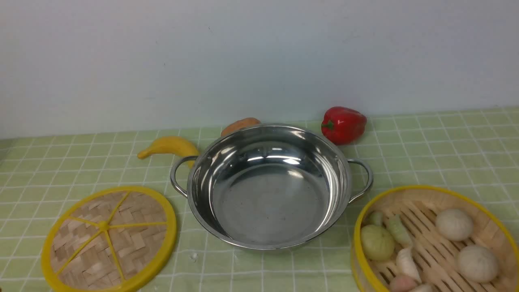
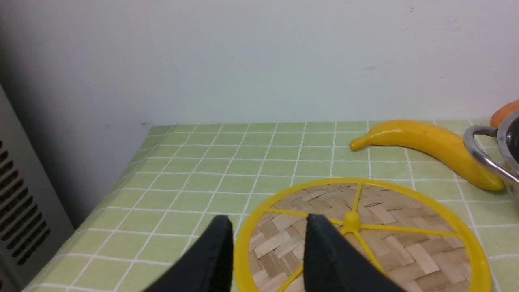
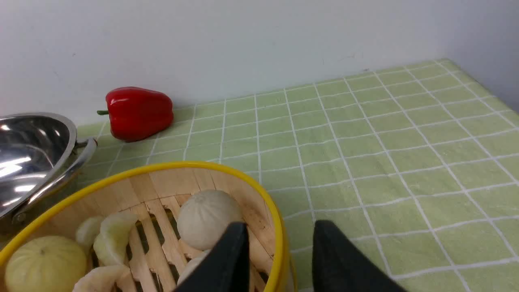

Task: Place the steamer in the pot on the green tablecloth, and put the lid on the steamer.
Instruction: 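Reach for and grasp the rim of the bamboo steamer holding the buns with the right gripper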

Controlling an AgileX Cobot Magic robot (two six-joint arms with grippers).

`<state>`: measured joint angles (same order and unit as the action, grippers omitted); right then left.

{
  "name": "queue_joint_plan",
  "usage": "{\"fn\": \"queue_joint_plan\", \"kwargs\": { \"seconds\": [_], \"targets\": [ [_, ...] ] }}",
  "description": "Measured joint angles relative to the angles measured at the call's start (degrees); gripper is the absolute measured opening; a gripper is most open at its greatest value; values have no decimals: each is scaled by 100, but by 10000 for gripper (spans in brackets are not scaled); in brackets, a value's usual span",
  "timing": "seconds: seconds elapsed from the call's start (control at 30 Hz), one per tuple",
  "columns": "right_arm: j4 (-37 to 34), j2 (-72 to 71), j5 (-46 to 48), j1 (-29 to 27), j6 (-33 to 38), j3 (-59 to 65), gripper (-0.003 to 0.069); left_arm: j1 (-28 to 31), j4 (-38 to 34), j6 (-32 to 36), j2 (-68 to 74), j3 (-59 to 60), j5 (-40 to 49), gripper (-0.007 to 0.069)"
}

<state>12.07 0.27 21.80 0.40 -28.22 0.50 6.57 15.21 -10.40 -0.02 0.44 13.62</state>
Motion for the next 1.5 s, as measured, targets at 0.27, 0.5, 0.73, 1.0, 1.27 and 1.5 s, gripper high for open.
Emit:
{"fn": "queue_joint_plan", "kwargs": {
  "seconds": [0.27, 0.5, 0.73, 1.0, 1.27, 1.5],
  "targets": [
    [0, 0, 0, 0, 0, 0, 242, -184, 0, 0, 0, 0, 0, 243],
    [0, 0, 0, 0, 0, 0, 242, -310, 0, 0, 0, 0, 0, 243],
    [5, 0, 0, 0, 0, 0, 242, -310, 0, 0, 0, 0, 0, 243],
    [234, 0, -202, 0, 0, 0, 242, -310, 0, -15, 0, 6, -222, 243],
    [297, 0, -3552, 0, -6, 0, 242, -310, -5, -493, 0, 12, -3861, 243],
    [298, -6, -5647, 0, -6, 0, 242, -310, 24, -562, 0, 5, -5925, 243]
  ]
}}
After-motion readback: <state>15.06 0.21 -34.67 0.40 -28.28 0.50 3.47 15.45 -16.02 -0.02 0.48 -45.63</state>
